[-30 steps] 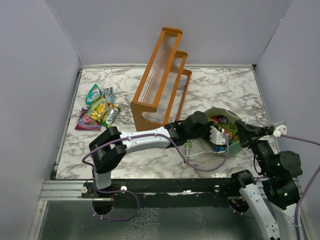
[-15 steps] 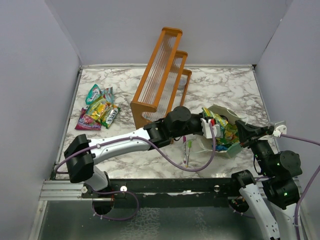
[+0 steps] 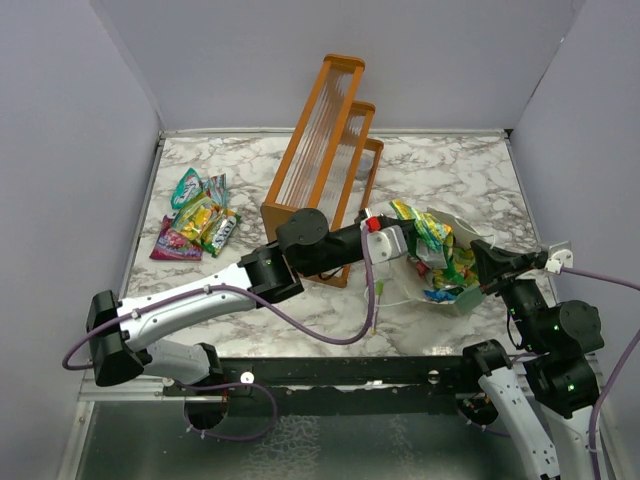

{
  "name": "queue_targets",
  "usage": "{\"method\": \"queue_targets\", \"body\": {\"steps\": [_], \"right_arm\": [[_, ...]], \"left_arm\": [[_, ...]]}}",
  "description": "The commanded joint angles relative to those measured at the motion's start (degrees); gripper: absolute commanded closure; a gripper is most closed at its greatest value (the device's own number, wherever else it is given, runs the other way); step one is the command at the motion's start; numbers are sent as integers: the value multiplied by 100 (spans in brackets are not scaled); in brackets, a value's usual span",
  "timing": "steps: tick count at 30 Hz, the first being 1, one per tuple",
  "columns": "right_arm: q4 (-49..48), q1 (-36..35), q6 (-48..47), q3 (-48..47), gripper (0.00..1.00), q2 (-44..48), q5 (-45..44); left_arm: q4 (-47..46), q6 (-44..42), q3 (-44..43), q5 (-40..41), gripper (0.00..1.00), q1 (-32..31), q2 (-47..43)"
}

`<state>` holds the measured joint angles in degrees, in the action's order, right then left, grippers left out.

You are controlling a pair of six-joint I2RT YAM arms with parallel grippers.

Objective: Take the snacks out of the paper bag
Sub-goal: Take out the snack from the paper bag, then place the snack at the center of the board.

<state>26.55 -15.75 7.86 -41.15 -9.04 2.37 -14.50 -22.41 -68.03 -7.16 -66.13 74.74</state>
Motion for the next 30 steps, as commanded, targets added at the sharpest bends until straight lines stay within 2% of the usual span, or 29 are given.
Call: {"method": "queue_targets", "body": {"steps": [1, 4, 7, 10, 13, 18, 21, 23, 28, 30], "right_arm": [[-35, -7, 12, 34, 98, -20, -108], [-12, -7, 11, 21, 98, -45, -103], [-15, -7, 12, 30, 98, -24, -117], [-25, -7, 8, 28, 98, -26, -122], [-22, -7, 9, 28, 98, -47, -106], [-18, -7, 14, 27, 98, -50, -100], [-18, -7, 9, 28, 98, -27, -114], [-17, -7, 8, 29, 98, -41, -114], [-12, -7, 11, 28, 98, -99, -98], [-17, -7, 8, 33, 98, -136, -92]], "left_arm": [[-104, 91, -507, 317, 100, -32, -369], [67, -180, -906, 1211, 100, -32, -417], [-411, -616, -931, 2618, 100, -14, -570], [-1042, -1081, -929, 3658, 100, 204, -658], [-1419, -1150, -821, 4195, 100, 821, -756], [-2047, -1136, -189, 4643, 100, 2270, -896], [-2292, -1414, 136, 5032, 100, 3126, -801], [-2305, -1195, 378, 5290, 100, 3711, -765], [-1509, 947, 1002, 5111, 100, 5139, -812], [-1765, 1019, 1389, 4997, 100, 5358, -667]]}}
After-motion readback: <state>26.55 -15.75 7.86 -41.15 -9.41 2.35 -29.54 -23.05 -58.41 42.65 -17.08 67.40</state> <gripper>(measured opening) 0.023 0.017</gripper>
